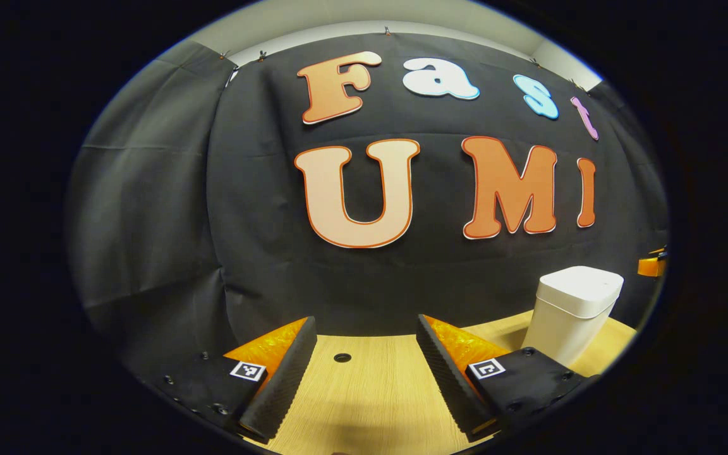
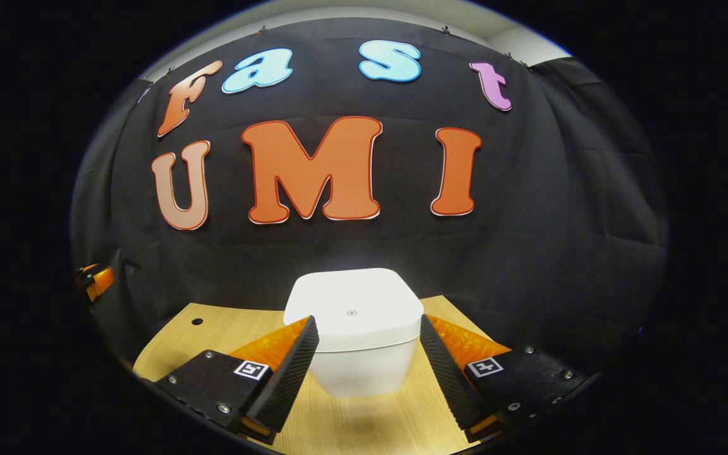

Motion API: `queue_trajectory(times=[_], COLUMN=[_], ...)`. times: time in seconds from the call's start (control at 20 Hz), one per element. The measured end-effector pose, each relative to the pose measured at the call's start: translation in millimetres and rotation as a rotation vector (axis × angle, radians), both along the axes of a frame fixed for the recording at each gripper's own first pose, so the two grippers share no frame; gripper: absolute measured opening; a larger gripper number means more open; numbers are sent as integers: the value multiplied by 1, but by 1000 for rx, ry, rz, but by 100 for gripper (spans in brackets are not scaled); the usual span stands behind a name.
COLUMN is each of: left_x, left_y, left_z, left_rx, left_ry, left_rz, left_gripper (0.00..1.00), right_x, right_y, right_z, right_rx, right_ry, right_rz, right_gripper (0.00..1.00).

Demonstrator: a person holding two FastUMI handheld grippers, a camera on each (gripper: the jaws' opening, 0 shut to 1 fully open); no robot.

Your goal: Press the lid of the desktop garbage bin to open it, pick up the crumpled paper on the desktop and throw it into the bin, then pick up the pop can on the desktop and drop it into the bin, and finally close the garbage bin lid.

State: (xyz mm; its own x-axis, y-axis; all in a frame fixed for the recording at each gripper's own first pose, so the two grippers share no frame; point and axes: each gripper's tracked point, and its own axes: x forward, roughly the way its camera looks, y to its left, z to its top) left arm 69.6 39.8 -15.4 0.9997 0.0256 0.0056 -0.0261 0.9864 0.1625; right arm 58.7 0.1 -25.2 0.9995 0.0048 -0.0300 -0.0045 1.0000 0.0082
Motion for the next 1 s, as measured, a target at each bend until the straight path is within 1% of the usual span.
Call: queue_trajectory(times=[0.25, 0.6, 1.0], left_x=[-1, -2, -3], left_y=[-5, -10, -10], left_z=[3, 2, 3], left_rx=[8, -9, -13], left_ry=[-6, -9, -13], left_rz=[-11, -29, -27], left_gripper=[100, 100, 100], right_x=[-6, -9, -14], right_y=[-6, -10, -14], right_z=[-1, -1, -1], right_rx=[-3, -7, -9], right_ry=[2, 0, -3], right_rz=[-8, -18, -27], right_gripper=[98, 98, 98])
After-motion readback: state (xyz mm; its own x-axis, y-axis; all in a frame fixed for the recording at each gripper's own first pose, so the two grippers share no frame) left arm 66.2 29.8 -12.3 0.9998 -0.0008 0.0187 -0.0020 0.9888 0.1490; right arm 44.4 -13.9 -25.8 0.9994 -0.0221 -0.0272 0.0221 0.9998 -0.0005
